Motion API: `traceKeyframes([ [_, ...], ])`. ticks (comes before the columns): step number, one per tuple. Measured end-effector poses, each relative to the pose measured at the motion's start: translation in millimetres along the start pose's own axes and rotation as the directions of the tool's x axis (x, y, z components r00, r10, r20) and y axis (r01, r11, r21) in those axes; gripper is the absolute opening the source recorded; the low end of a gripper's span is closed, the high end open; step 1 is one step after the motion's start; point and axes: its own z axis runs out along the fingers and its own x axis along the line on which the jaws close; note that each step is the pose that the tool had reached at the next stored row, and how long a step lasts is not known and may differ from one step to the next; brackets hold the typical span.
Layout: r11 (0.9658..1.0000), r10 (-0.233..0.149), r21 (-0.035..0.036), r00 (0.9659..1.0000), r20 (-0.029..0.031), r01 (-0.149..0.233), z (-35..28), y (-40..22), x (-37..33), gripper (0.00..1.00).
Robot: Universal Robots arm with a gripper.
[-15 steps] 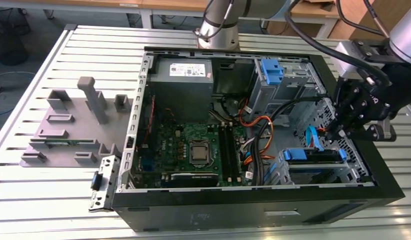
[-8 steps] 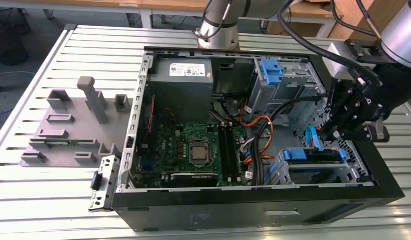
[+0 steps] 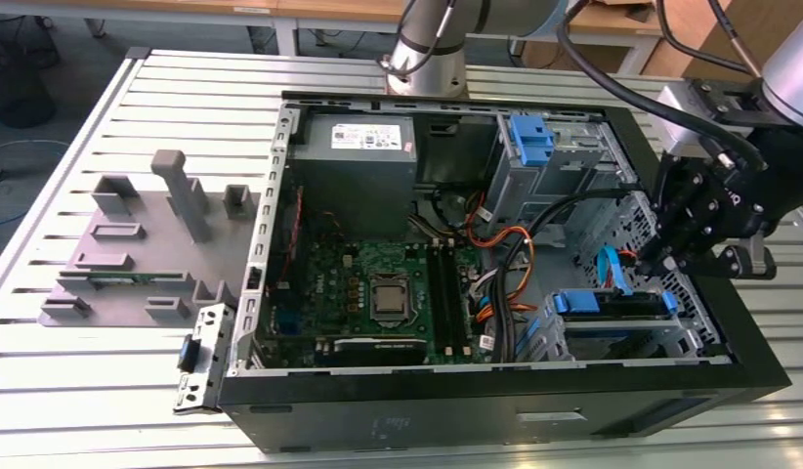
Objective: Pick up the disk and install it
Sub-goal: 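Insert the second disk wire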
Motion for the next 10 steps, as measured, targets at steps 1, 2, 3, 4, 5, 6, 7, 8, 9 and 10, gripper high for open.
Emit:
traceKeyframes([
  [1,1.0000,0.000,0.0000,1.0000,-0.0001,0.000,0.0,-1.9,0.1,0.24],
  [2,1.0000,0.000,0.0000,1.0000,0.0000,0.000,0.0,-3.4,0.1,0.24],
  [3,1.0000,0.000,0.0000,1.0000,0.0000,0.000,0.0,-4.8,0.1,0.24],
  [4,1.0000,0.000,0.0000,1.0000,0.0000,0.000,0.1,-6.2,0.2,0.24],
  [5,1.0000,0.000,0.0000,1.0000,0.0000,0.000,0.2,-7.1,0.3,0.24],
  [6,1.0000,0.000,0.0000,1.0000,0.0001,0.000,0.5,-7.8,0.4,0.24],
  [7,1.0000,0.000,0.0000,1.0000,0.0001,0.000,0.9,-8.4,0.5,0.24],
  [8,1.0000,0.000,0.0000,1.0000,0.0001,0.000,1.2,-9.0,0.7,0.24],
  [9,1.0000,0.000,0.0000,1.0000,0.0000,0.000,1.4,-9.7,0.8,0.24],
  [10,1.0000,0.000,0.0000,1.0000,0.0000,0.000,1.6,-10.4,0.9,0.24],
])
